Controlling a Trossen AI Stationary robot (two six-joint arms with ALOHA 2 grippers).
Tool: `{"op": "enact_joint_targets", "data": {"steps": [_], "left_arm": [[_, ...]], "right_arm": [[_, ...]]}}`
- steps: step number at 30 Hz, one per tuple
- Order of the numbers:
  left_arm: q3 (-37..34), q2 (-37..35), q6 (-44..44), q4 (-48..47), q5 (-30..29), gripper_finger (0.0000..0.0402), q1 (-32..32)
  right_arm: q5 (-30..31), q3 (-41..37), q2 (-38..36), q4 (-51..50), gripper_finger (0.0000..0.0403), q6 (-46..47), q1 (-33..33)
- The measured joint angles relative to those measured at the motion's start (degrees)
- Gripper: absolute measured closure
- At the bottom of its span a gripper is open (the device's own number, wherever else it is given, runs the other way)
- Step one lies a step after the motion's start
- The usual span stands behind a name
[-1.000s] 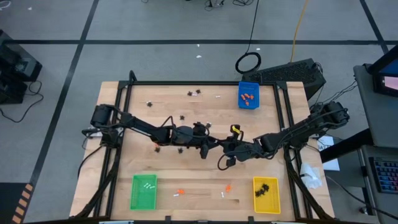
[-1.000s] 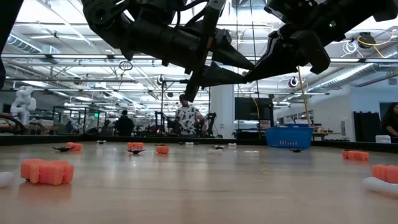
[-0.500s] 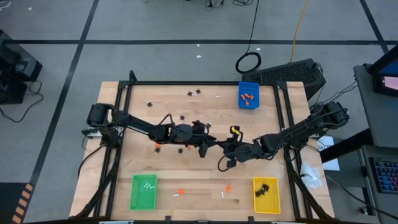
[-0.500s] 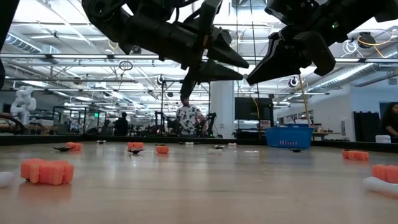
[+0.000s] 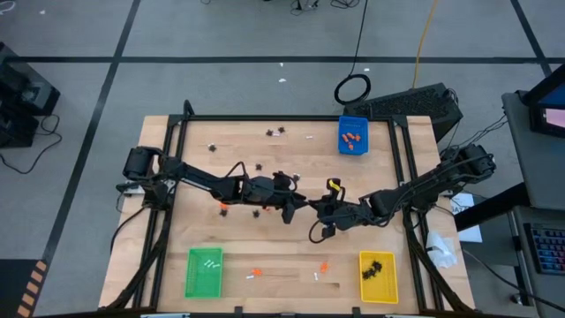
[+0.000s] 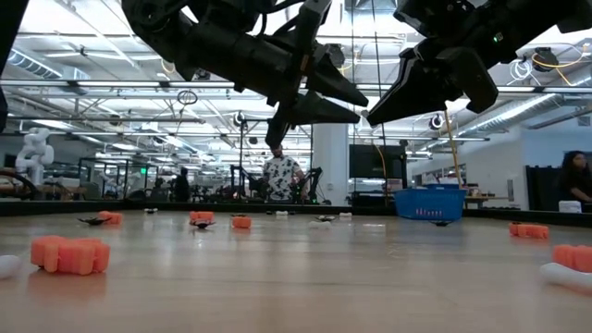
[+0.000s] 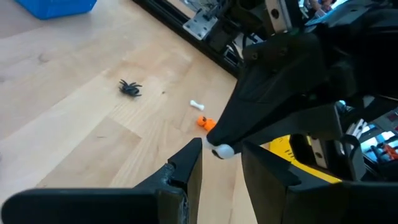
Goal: Sort Halloween decoration
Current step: Put the white bone toy into the green bin
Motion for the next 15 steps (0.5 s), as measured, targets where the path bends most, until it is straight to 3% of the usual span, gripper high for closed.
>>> {"op": "enact_joint_targets", "data": {"steps": [15], "left_arm": [[0.00, 0.00, -0.94, 0.50, 2.71, 0.0290, 0.11]], "right_arm": [[0.00, -0.02, 0.00, 1.29, 0.0397, -0.82, 0.00]]}}
